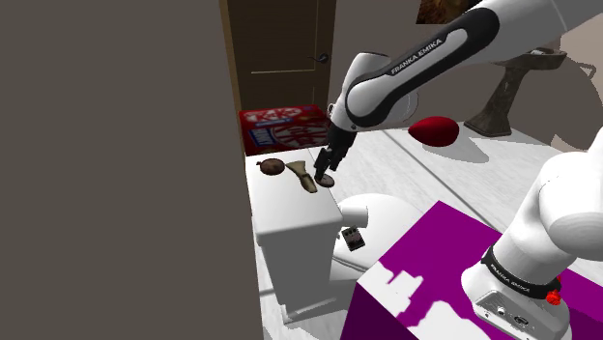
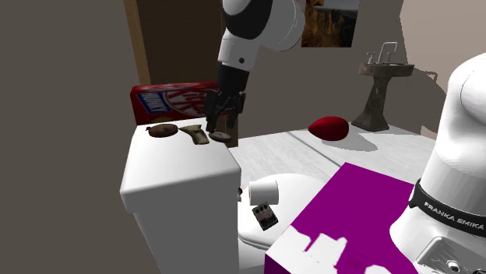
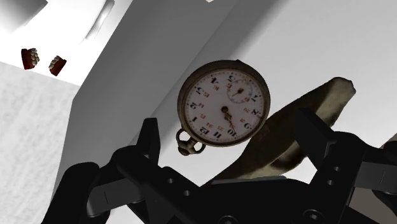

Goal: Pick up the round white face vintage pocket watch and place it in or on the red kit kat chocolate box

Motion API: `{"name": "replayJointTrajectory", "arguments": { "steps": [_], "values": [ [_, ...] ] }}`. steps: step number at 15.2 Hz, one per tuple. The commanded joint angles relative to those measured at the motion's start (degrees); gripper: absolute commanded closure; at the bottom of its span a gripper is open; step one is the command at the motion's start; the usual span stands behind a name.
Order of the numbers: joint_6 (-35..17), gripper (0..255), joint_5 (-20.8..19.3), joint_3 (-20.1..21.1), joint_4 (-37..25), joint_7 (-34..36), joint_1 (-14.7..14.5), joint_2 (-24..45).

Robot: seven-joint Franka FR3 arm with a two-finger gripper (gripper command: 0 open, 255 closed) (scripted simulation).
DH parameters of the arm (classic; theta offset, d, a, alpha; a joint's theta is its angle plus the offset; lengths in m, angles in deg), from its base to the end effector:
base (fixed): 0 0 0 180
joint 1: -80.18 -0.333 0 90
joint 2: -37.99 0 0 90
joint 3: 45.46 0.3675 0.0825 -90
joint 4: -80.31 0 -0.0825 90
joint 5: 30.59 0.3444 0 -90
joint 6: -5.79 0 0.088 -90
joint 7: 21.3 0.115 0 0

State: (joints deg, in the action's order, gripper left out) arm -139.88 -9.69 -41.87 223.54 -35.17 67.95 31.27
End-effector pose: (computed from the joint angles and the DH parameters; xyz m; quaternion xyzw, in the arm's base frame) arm 0.4246 0.1178 0.4146 -0.9841 -0.1149 -0.0771 0.1116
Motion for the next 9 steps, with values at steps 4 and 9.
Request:
{"name": "replayJointTrajectory", "arguments": {
  "steps": [4,9],
  "values": [
    [-2.9,0,1.1,0.3,-0.1,-0.8,-0.5,2.9],
    [-2.9,0,1.1,0.3,-0.1,-0.8,-0.5,2.9]
  ]
}}
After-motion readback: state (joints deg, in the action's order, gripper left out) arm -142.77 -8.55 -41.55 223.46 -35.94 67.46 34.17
